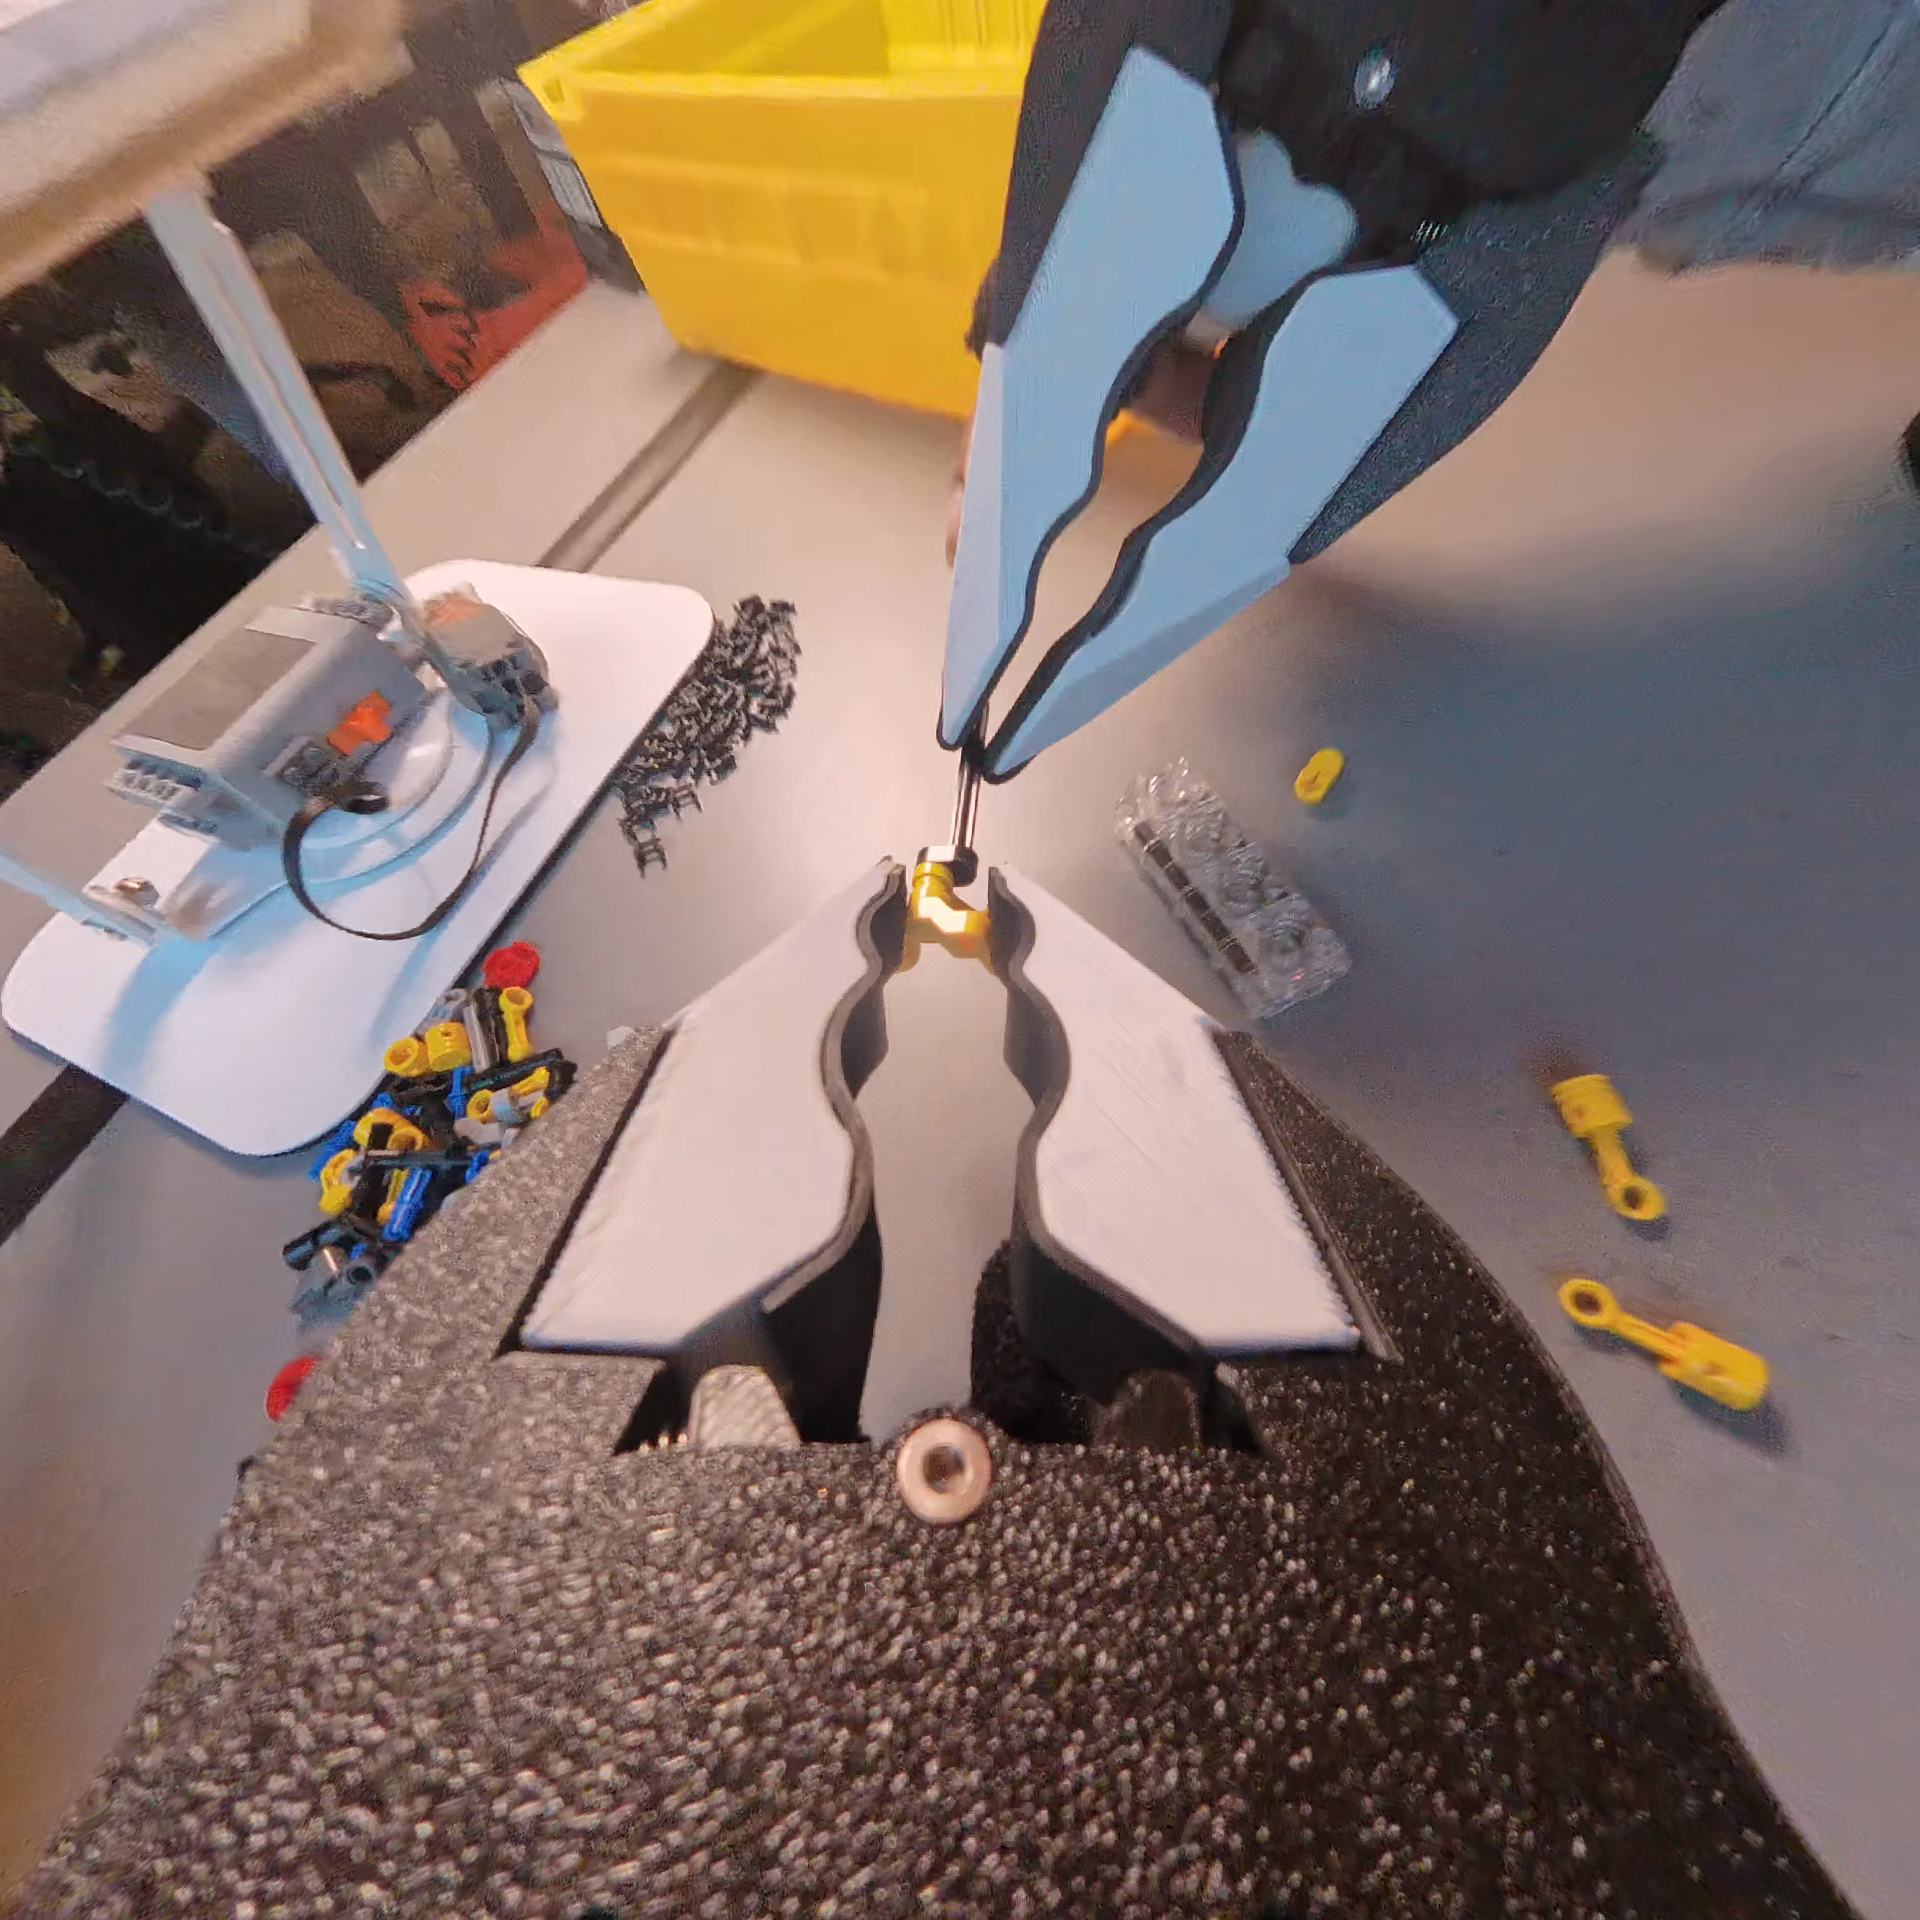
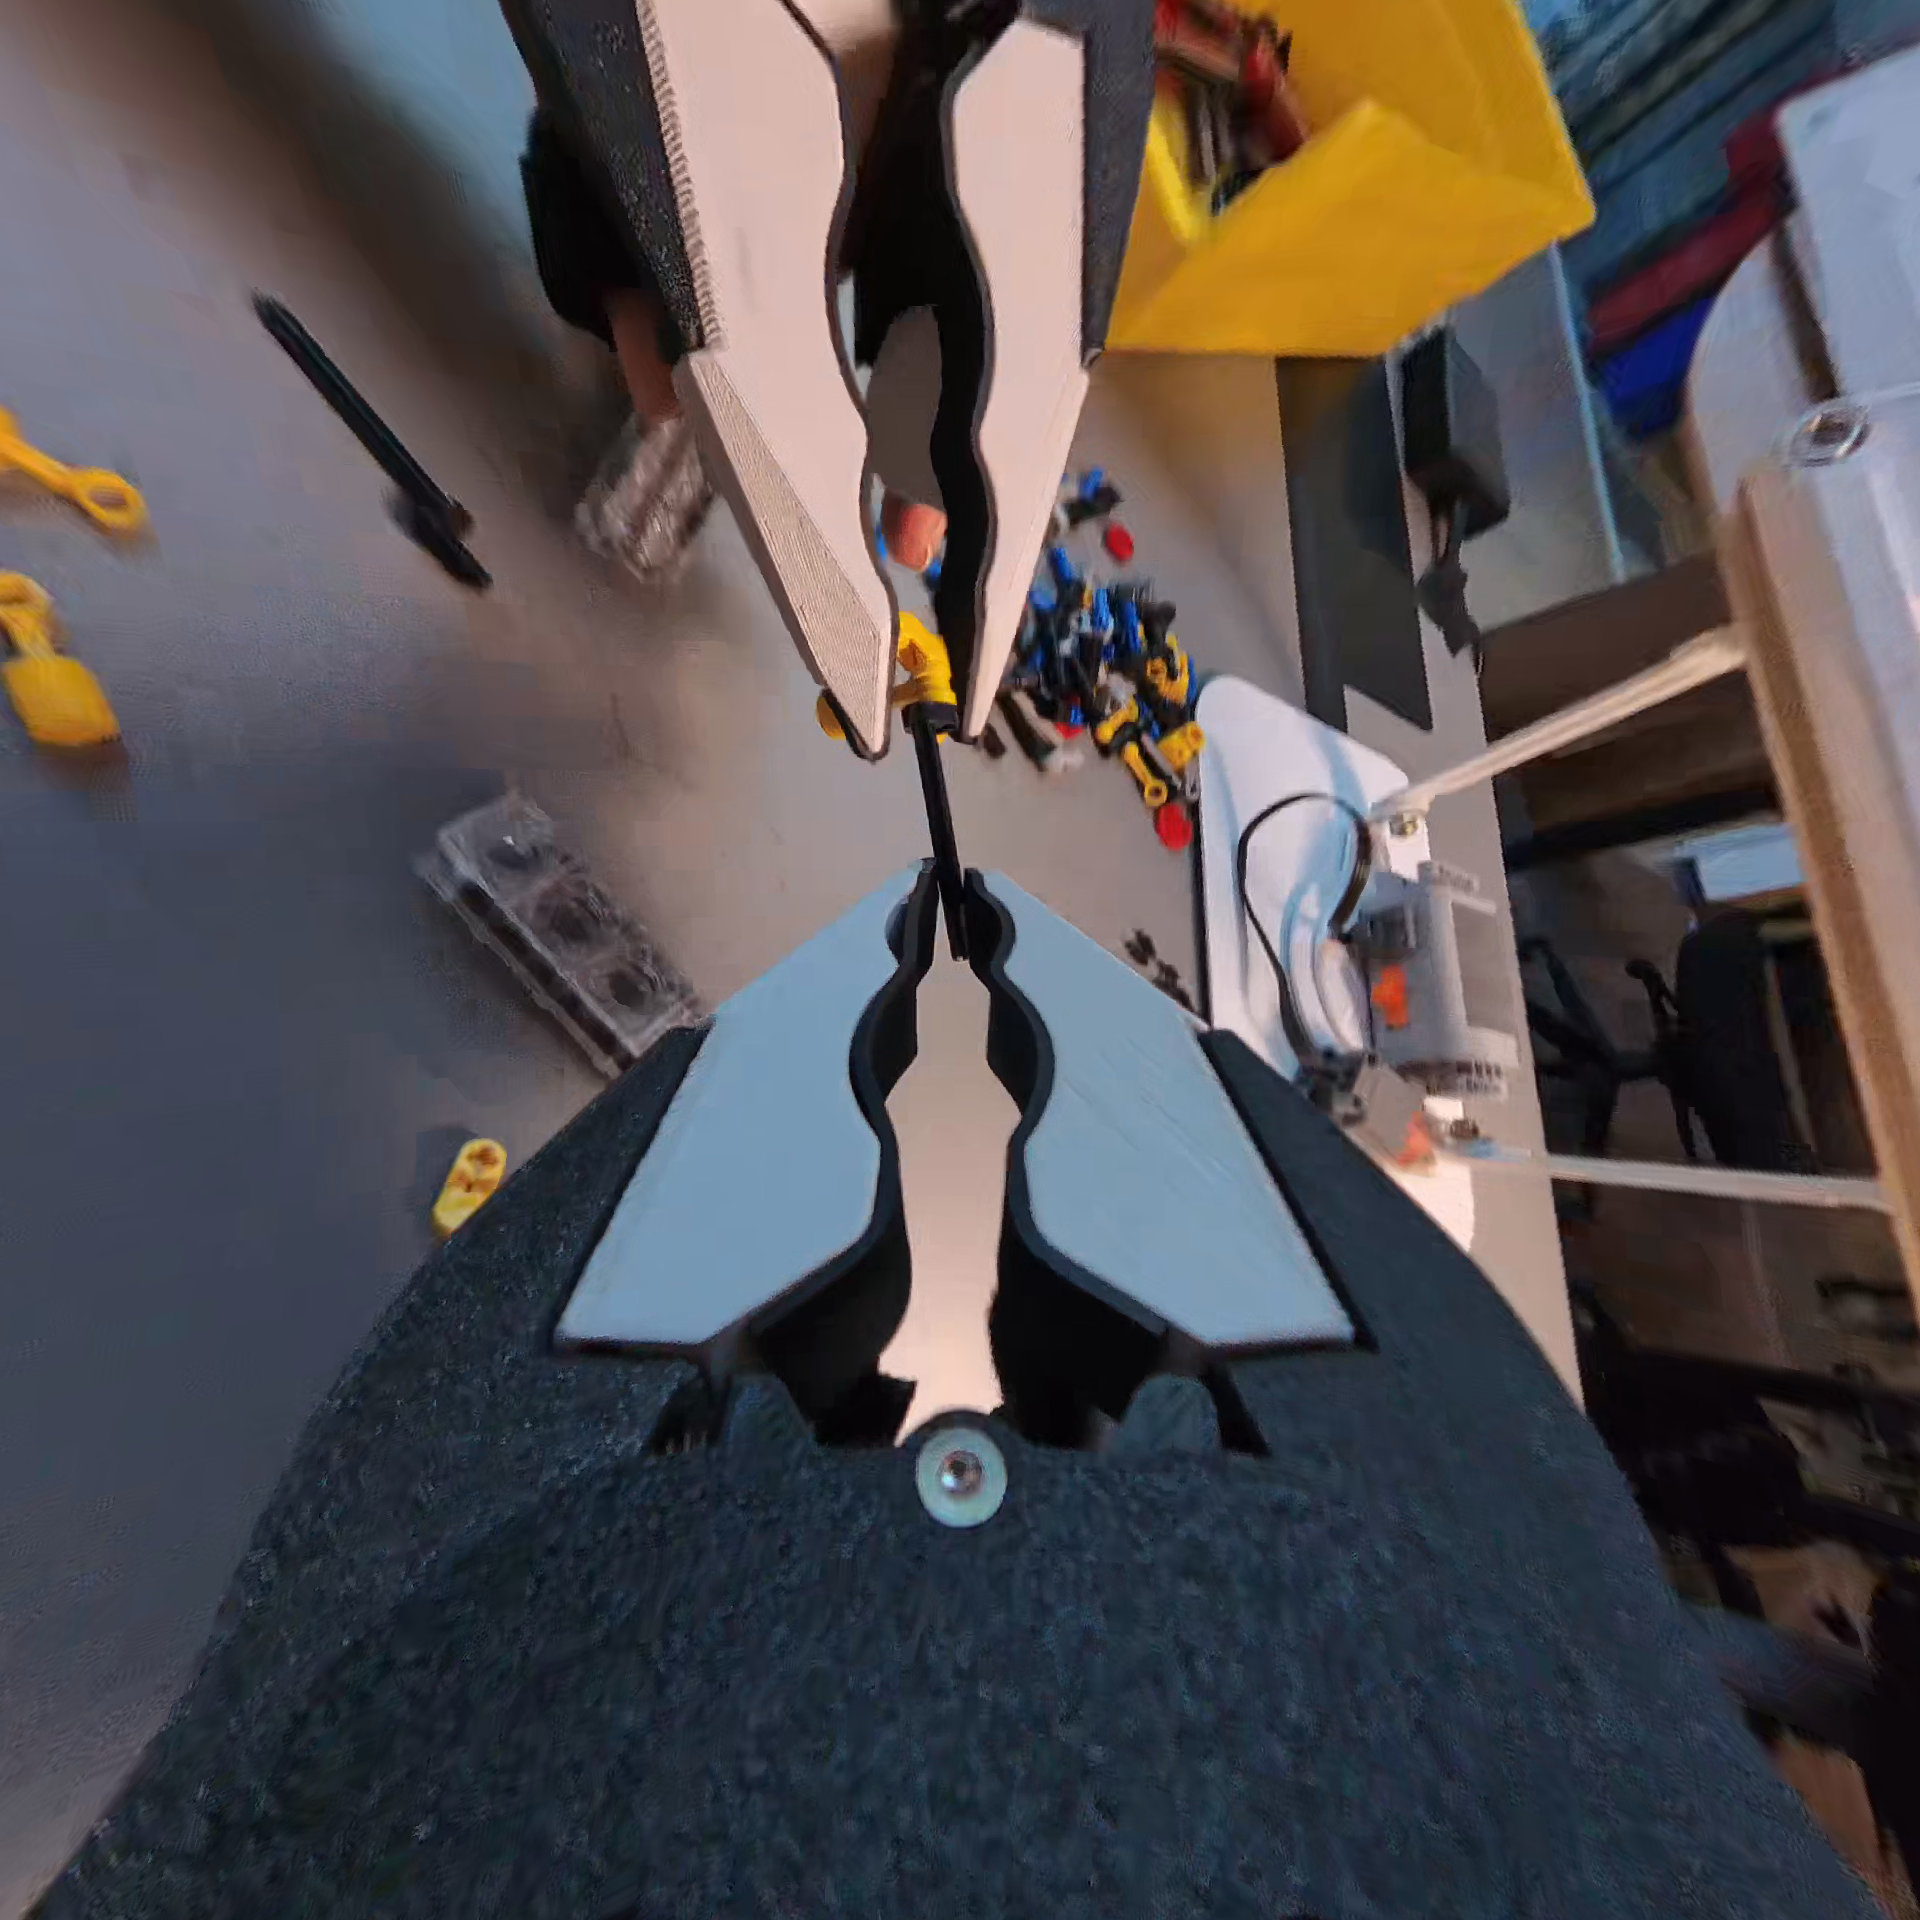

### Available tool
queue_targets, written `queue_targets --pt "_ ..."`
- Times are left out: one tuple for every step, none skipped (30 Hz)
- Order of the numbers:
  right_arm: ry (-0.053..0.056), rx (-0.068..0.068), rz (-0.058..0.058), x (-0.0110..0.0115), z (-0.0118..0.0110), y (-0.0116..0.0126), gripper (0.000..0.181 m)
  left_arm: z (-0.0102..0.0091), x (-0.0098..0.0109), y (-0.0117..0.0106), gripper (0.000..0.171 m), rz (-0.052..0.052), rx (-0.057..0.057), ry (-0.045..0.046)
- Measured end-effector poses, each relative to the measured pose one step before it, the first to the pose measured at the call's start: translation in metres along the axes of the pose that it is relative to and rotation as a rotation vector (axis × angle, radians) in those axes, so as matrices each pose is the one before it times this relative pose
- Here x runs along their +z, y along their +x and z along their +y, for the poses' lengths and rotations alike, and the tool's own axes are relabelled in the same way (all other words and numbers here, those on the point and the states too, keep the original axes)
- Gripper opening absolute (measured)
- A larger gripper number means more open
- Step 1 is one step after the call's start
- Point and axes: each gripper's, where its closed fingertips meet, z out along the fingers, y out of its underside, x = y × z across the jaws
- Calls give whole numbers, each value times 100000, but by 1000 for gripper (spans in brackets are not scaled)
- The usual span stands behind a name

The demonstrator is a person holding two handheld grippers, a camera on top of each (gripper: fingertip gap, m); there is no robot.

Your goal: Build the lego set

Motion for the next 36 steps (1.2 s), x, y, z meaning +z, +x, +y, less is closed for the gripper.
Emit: queue_targets --pt "-5243 50 2156 362 1176 -29 4 528 1029 -209 15 789 2801 -4836" --pt "-4527 1055 1351 433 1089 -98 4 407 933 -156 16 1454 1656 -4386" --pt "-3152 1458 1052 407 872 -83 4 144 734 -151 16 1887 281 -3531" --pt "-2056 1680 785 317 665 -36 4 14 570 -131 16 2128 -1200 -2542" --pt "-1039 1785 391 197 449 -7 4 119 446 -87 16 2231 -2226 -3133" --pt "-629 1762 98 84 321 35 4 194 341 -50 16 1935 -1831 -3239" --pt "-220 1597 -131 19 180 67 4 185 234 -72 16 1077 -996 -2370" --pt "113 1120 -392 17 108 52 4 181 166 -90 17 393 -559 -1734" --pt "-191 732 -356 40 100 71 4 123 82 -184 19 -548 -186 -810" --pt "-618 470 -327 69 139 69 4 70 -43 -166 22 -702 103 -92" --pt "-931 152 -1117 85 145 -64 5 61 -138 -102 23 -509 -167 294" --pt "-929 7 -461 101 137 16 5 28 -219 -62 24 -246 -396 672" --pt "57 -89 280 86 27 89 7 8 -285 -16 24 -70 -480 765" --pt "283 434 -364 81 31 -9 11 41 -373 -18 24 -292 -456 593" --pt "344 932 -110 41 30 22 15 82 -507 -56 25 -721 -176 446" --pt "520 952 164 -48 -1 62 17 146 -635 -76 25 -949 144 460" --pt "767 954 122 -173 -52 37 19 176 -745 -90 25 -1045 -93 775" --pt "702 1146 623 -278 -81 103 20 239 -809 -63 25 -747 -720 864" --pt "549 1142 1253 -382 -76 199 21 283 -874 -45 25 -685 -1221 1090" --pt "853 1149 1341 -520 -155 176 22 332 -924 -23 25 -860 -1445 1379" --pt "1876 1462 1593 -655 -303 186 22 354 -977 49 25 -845 -1514 1700" --pt "2552 2162 1286 -752 -419 109 22 327 -1015 174 25 -711 -1640 2299" --pt "2746 2761 920 -810 -426 5 23 344 -1018 353 26 -249 -1801 2519" --pt "2477 3127 692 -836 -351 -68 23 401 -1002 575 27 545 -1834 2146" --pt "2178 3394 222 -840 -268 -197 24 464 -952 618 29 192 -1772 1801" --pt "2124 3693 -229 -821 -221 -346 24 504 -912 566 32 -546 -1420 1621" --pt "2020 3845 -777 -797 -161 -490 24 562 -867 617 34 -364 -1410 1022" --pt "1553 3890 -1795 -737 -35 -697 24 623 -749 654 36 84 -1757 203" --pt "652 4052 -3190 -634 157 -932 24 638 -639 626 36 258 -1975 -192" --pt "-203 3807 -3857 -514 307 -1057 24 578 -496 559 37 292 -1907 -106" --pt "-281 2678 -2371 -350 299 -880 24 503 -346 516 37 356 -1785 54" --pt "-322 1001 -837 -193 265 -705 24 400 -187 526 37 812 -1527 174" --pt "-1002 -323 -640 -56 280 -683 24 321 -27 513 36 1138 -1002 38" --pt "-1628 -984 -774 62 267 -698 24 266 100 395 35 796 40 -715" --pt "-1672 -1247 -1104 132 147 -719 24 264 184 238 34 59 1247 -1936" --pt "-1013 -1105 -1985 179 -32 -819 24 181 230 211 34 107 1553 -2383"
